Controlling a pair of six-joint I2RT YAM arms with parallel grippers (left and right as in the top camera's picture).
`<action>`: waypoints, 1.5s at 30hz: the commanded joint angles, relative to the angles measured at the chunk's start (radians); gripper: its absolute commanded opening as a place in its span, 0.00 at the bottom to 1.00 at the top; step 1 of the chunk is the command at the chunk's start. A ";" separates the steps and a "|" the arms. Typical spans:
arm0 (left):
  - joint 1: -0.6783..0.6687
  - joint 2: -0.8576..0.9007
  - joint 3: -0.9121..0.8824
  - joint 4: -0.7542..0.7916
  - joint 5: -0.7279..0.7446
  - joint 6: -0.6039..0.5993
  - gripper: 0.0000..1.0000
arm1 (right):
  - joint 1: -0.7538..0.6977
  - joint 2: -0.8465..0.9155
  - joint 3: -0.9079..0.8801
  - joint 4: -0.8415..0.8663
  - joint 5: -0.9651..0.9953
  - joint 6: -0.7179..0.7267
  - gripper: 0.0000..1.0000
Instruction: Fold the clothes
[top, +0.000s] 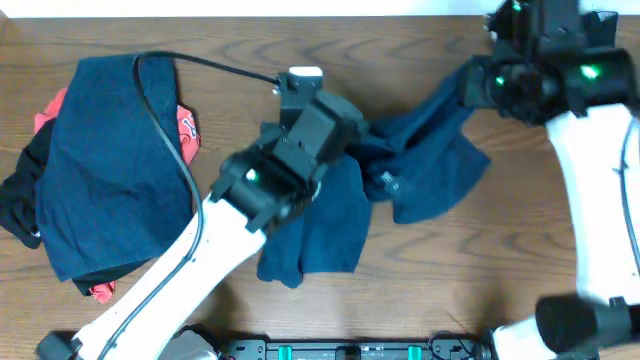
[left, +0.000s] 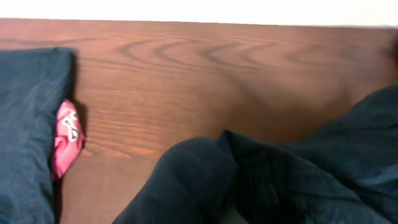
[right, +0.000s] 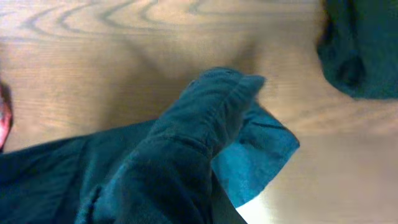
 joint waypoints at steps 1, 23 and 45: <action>0.065 0.075 0.014 0.048 -0.037 -0.035 0.06 | -0.008 0.082 0.006 0.065 0.000 -0.014 0.01; 0.353 0.401 0.014 0.751 -0.037 -0.024 0.98 | 0.069 0.494 0.006 0.866 -0.111 -0.012 0.53; 0.378 0.224 0.014 0.146 0.176 0.158 0.99 | 0.086 0.331 -0.034 0.142 -0.112 -0.087 0.61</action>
